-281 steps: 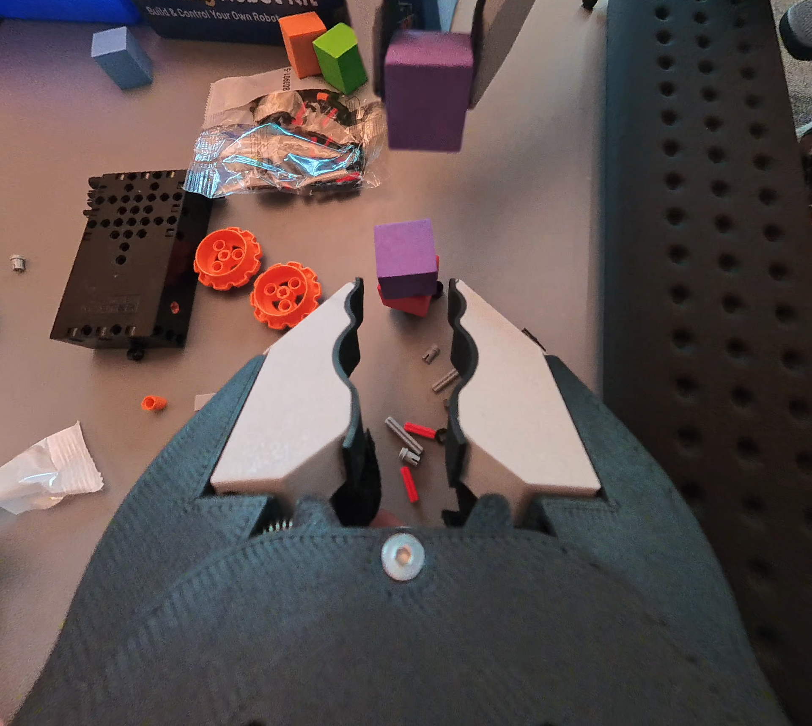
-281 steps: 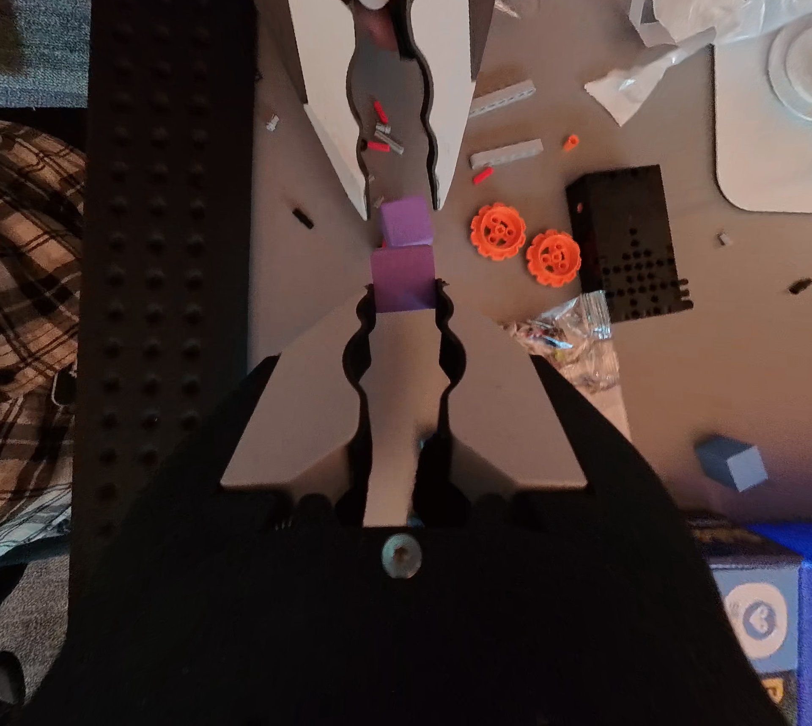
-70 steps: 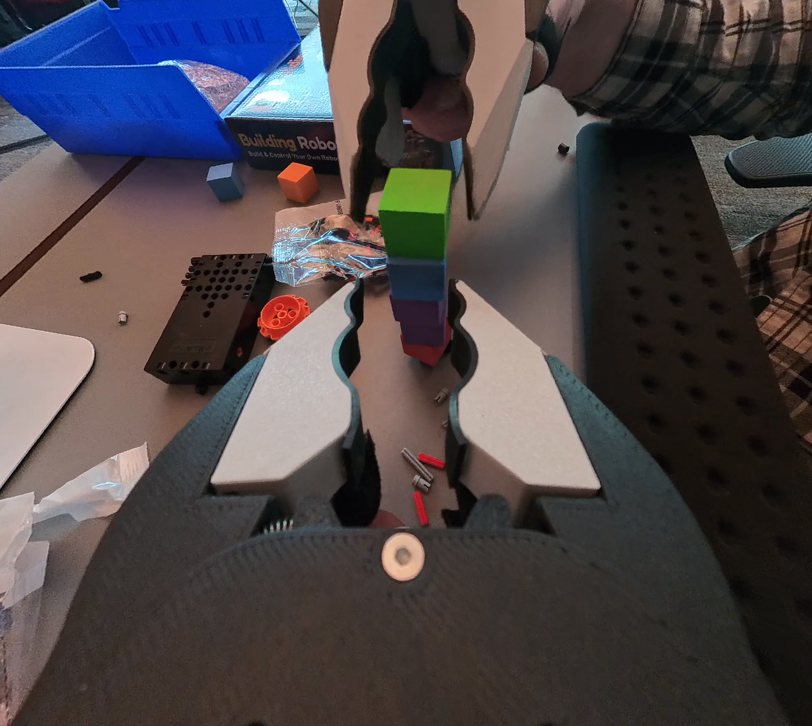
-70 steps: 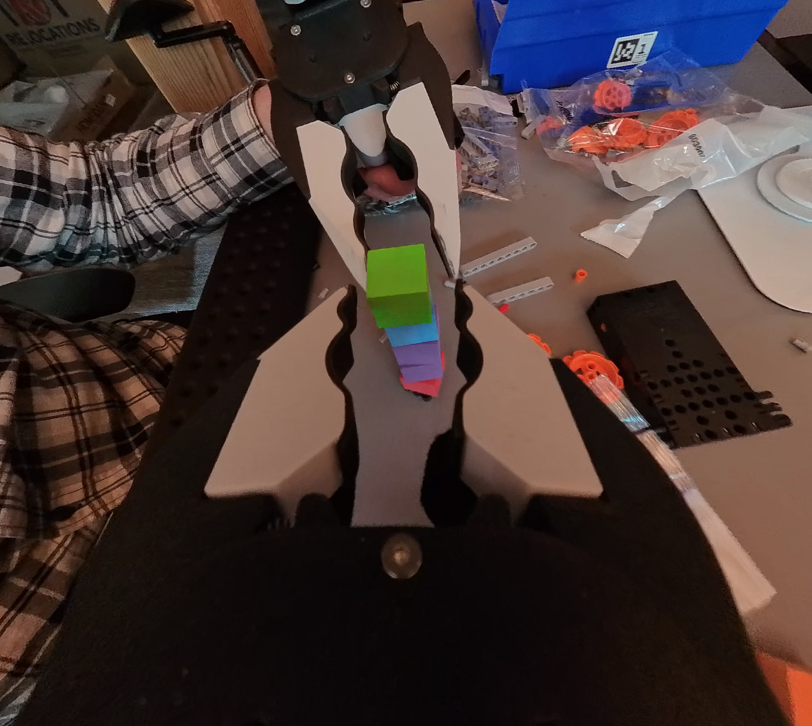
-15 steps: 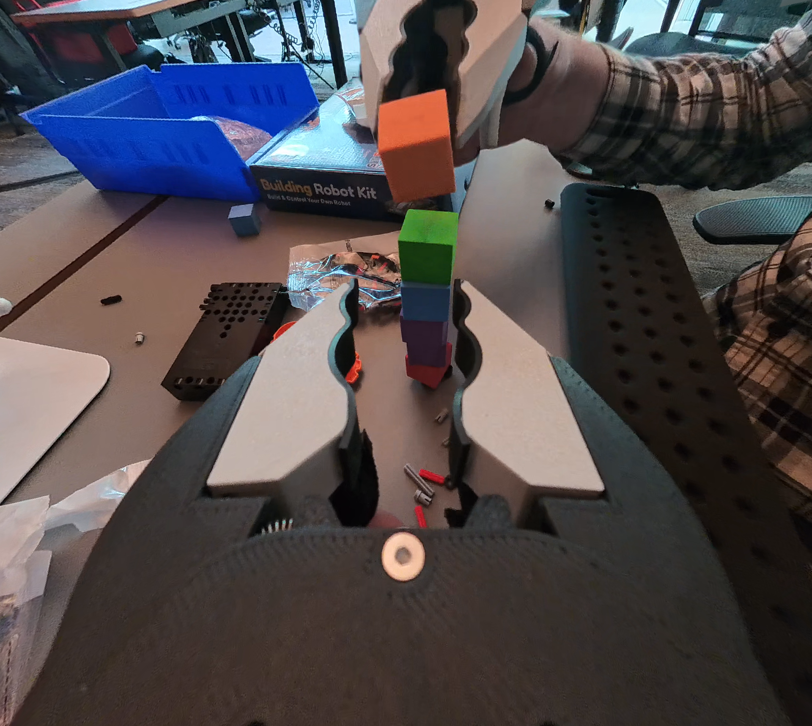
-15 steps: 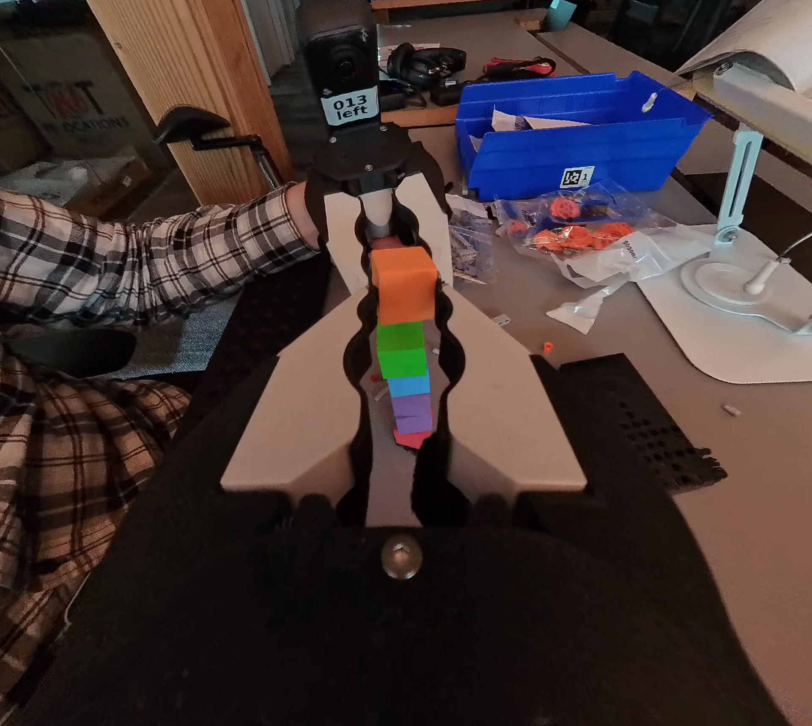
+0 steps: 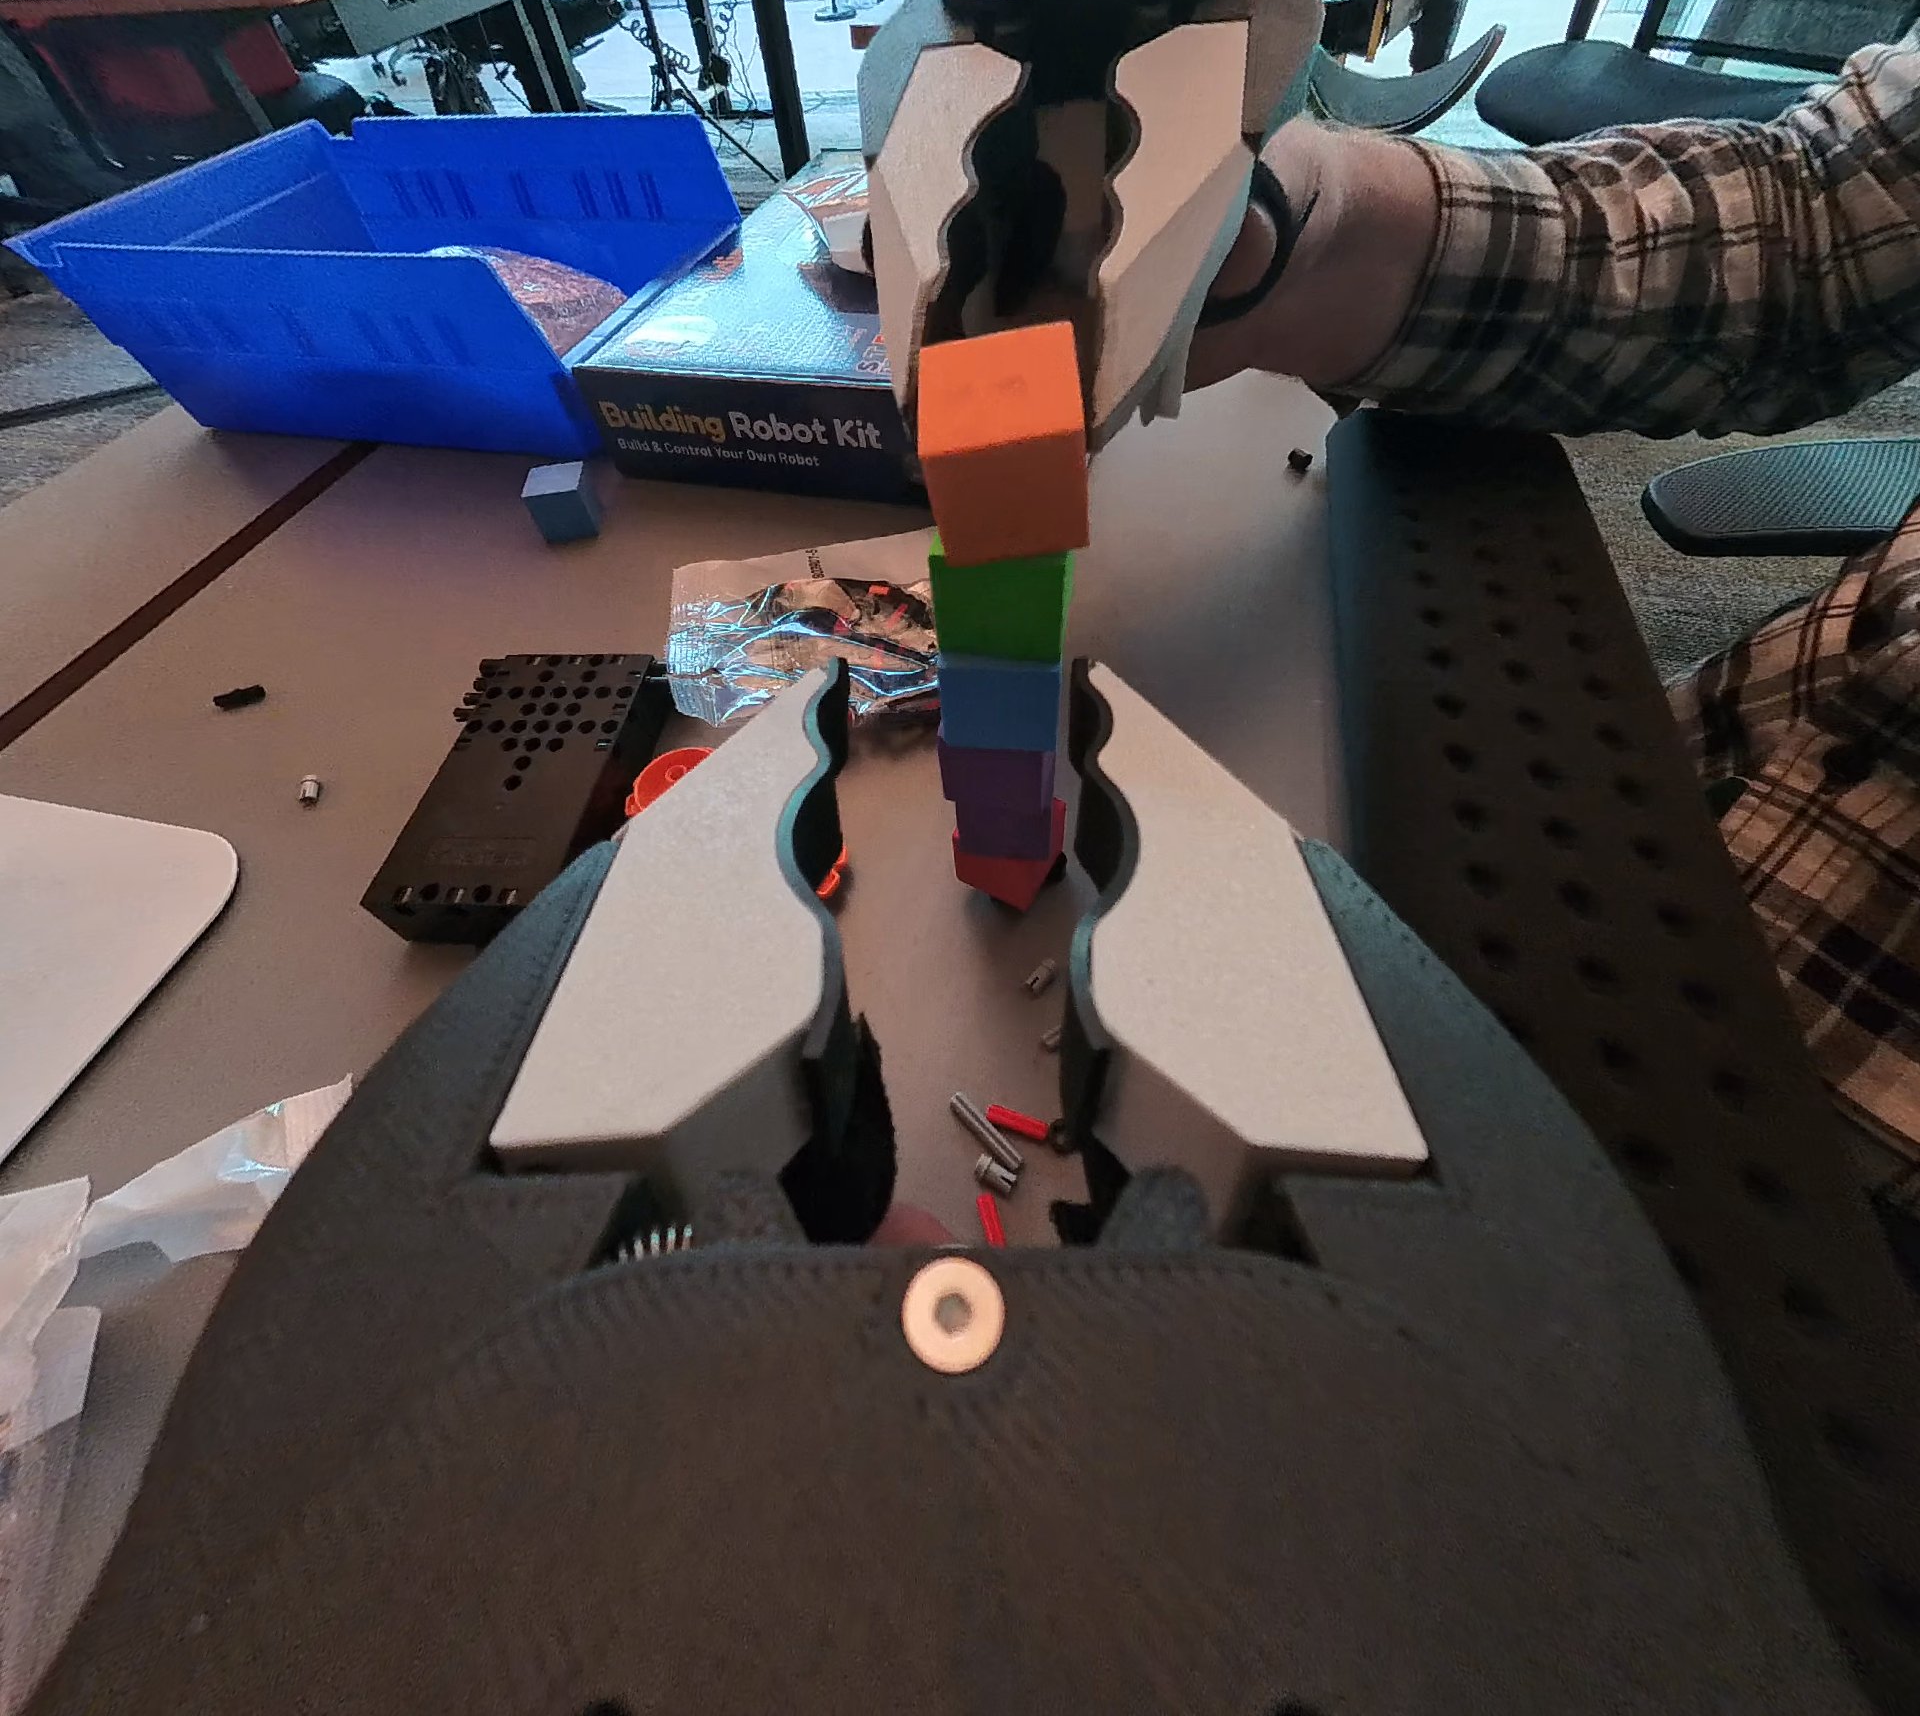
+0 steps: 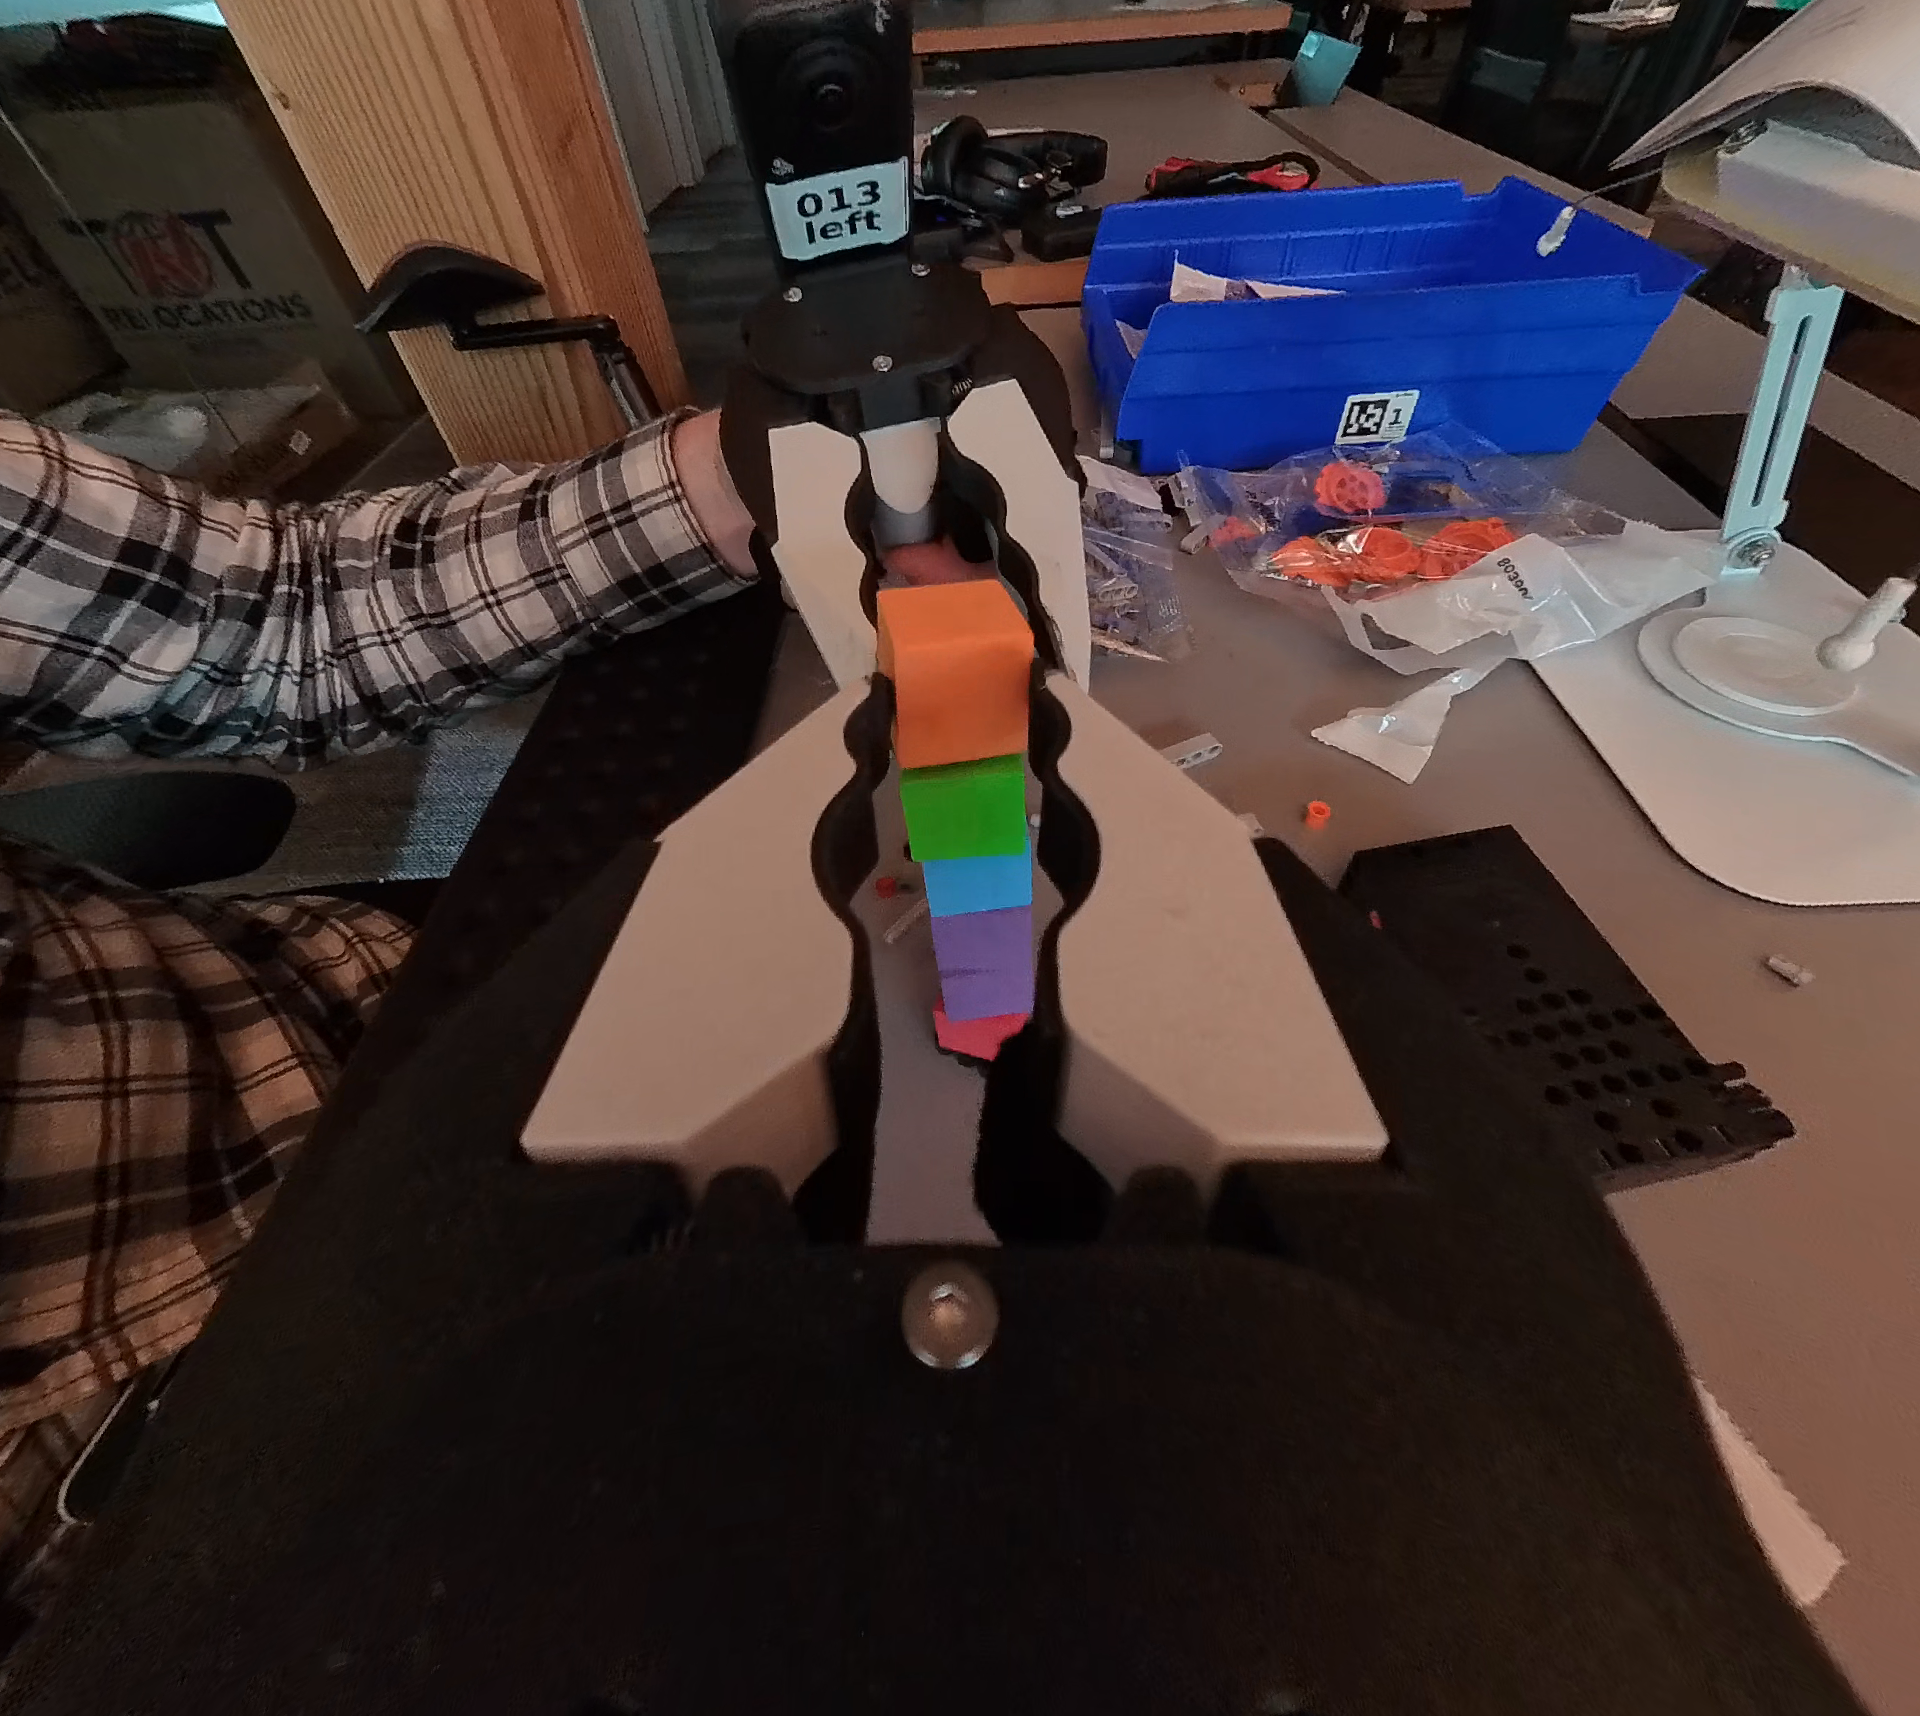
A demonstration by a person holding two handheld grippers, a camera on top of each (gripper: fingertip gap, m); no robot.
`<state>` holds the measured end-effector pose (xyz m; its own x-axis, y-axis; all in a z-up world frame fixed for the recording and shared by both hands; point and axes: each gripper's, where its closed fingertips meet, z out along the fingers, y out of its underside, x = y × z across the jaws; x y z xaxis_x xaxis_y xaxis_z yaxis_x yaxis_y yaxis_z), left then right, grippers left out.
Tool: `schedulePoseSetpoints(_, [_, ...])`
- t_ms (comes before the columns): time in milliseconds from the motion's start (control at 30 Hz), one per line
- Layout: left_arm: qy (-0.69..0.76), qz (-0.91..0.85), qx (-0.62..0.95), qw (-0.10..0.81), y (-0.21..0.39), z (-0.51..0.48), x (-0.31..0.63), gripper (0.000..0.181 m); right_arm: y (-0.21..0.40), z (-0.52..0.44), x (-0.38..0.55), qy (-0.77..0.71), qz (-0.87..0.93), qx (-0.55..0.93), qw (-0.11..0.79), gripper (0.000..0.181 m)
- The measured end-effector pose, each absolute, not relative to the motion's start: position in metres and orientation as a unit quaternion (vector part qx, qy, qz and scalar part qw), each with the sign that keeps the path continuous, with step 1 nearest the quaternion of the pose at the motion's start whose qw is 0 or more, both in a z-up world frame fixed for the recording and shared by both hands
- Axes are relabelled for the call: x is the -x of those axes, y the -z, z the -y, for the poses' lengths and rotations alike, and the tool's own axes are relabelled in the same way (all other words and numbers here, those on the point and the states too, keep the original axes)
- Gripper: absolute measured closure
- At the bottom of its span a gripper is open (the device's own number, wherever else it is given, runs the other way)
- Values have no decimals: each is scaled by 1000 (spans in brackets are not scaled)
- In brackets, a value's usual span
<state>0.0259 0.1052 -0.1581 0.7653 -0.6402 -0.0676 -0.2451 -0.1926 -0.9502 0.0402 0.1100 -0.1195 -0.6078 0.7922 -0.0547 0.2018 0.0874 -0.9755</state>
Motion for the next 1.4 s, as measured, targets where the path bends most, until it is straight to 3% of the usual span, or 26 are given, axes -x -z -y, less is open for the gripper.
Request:
schedulePoseSetpoints(667, [177, -296, 755, 558, 161, -106, -27, 140, 126, -114, -42, -551, 700, 359, 278, 156])
schedulePoseSetpoints(1133, [175, -295, 755, 559, 160, -106, -27, 139, 117, -121, -49, -546, 694, 369, 290, 140])
schedulePoseSetpoints(1400, [181, -291, 752, 563, 158, -105, -25, 138, 87, -231, -56, -416, 677, 480, 372, 146])
